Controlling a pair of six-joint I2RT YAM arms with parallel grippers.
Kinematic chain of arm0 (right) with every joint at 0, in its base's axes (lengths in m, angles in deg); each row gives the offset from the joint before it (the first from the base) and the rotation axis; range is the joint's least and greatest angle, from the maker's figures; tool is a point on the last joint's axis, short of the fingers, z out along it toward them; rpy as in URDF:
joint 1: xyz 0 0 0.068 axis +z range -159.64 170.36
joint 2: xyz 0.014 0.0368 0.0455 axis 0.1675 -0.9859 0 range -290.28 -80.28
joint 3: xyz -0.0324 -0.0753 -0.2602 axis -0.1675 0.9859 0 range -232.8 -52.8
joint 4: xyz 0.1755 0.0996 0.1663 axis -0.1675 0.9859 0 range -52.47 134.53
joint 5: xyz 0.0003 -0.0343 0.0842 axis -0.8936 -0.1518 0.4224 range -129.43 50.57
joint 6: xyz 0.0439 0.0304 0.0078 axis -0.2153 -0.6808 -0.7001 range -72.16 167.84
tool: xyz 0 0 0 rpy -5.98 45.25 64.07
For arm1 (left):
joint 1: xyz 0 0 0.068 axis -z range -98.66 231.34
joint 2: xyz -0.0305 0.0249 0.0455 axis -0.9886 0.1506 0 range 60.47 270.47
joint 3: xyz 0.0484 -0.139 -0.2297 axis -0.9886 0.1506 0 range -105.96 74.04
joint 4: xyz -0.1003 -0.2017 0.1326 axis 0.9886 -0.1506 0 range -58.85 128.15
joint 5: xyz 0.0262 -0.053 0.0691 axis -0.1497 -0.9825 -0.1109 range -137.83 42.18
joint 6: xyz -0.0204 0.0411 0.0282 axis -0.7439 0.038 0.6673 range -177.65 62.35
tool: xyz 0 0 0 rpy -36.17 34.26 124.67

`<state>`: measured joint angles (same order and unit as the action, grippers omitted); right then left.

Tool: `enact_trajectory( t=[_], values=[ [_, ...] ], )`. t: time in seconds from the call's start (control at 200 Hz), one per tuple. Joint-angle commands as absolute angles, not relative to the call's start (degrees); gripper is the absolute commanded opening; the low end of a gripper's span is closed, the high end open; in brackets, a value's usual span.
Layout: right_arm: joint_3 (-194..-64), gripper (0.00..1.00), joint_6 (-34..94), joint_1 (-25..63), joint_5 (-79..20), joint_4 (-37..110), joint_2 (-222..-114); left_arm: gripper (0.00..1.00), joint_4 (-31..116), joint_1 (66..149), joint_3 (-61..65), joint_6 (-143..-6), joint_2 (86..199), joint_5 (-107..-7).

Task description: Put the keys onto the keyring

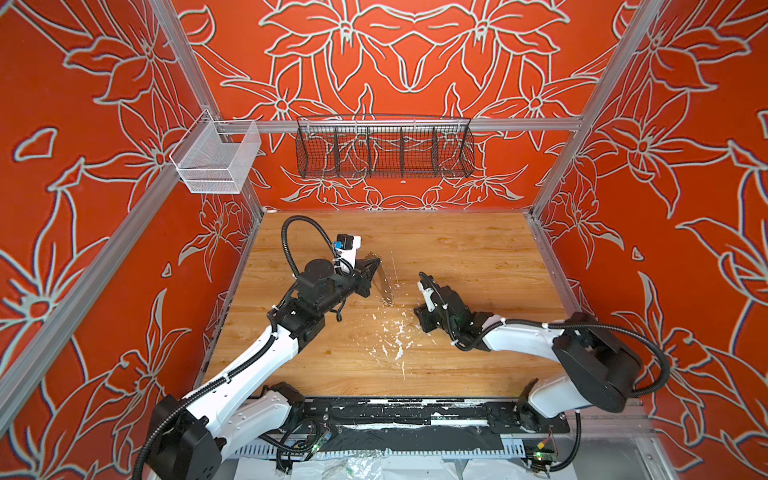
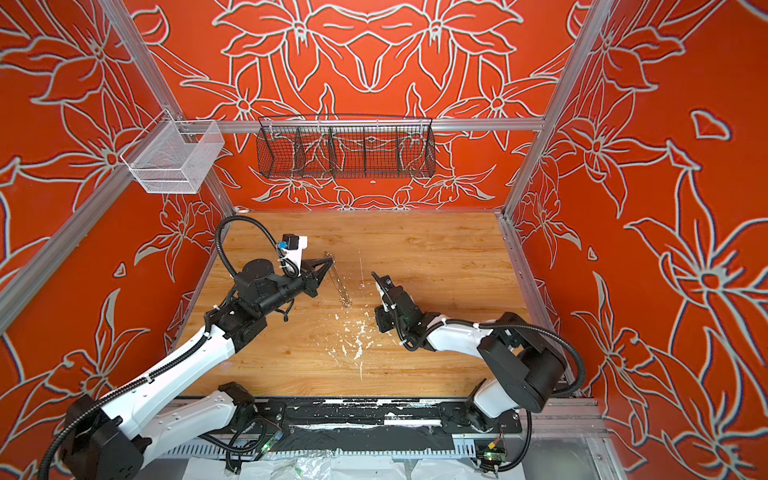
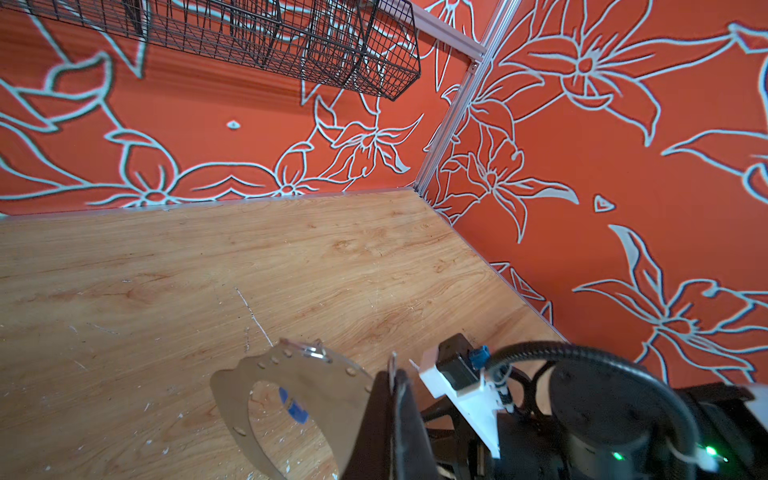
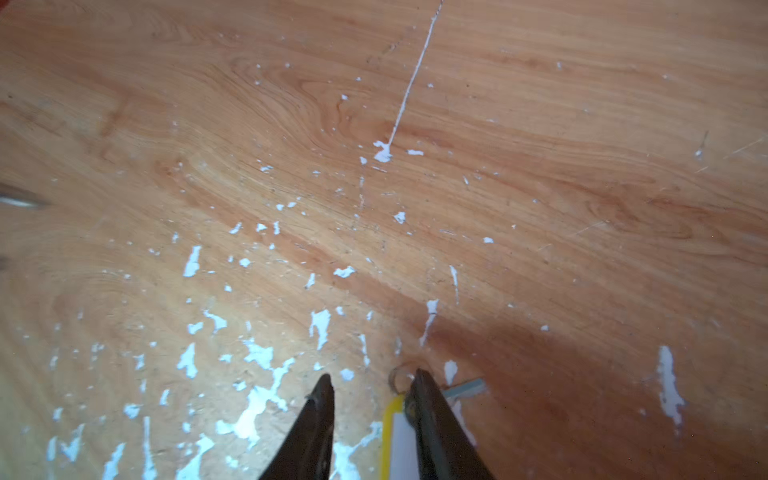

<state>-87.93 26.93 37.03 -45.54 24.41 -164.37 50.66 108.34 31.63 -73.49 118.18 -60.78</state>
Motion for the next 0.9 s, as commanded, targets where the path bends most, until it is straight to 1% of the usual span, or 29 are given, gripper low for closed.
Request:
enact_trajectory(
  t=[0.0, 0.12, 0.27, 0.54, 0.711, 0.826, 0.896],
  values=[
    [-88.0, 0.33, 18.5, 40.1, -52.1, 29.8, -163.2, 0.0, 53.2, 108.2, 32.0, -73.1, 115.4, -60.6],
    [-87.4, 0.34, 10.9, 42.1, -52.3, 29.9, -164.1, 0.0, 53.2, 108.2, 32.1, -73.2, 115.3, -60.6],
    [-89.6, 0.34, 4.0, 43.3, -51.4, 34.4, -167.4, 0.0, 53.2, 108.3, 32.1, -73.4, 115.1, -60.8],
    [-89.7, 0.35, 2.2, 43.4, -53.6, 35.2, -171.3, 0.0, 53.3, 108.3, 32.7, -73.1, 114.2, -60.2],
    [-89.7, 0.36, 1.6, 43.1, -57.2, 35.0, -173.0, 0.0, 53.2, 108.3, 32.4, -73.2, 114.8, -60.3],
    [-89.8, 0.38, 1.9, 42.3, -58.5, 33.7, -174.0, 0.0, 53.1, 108.2, 32.4, -73.2, 114.7, -60.4],
    [-89.5, 0.42, 2.0, 41.3, -58.0, 31.8, -174.9, 0.0, 53.2, 108.3, 32.5, -73.1, 114.5, -60.2]
  ],
)
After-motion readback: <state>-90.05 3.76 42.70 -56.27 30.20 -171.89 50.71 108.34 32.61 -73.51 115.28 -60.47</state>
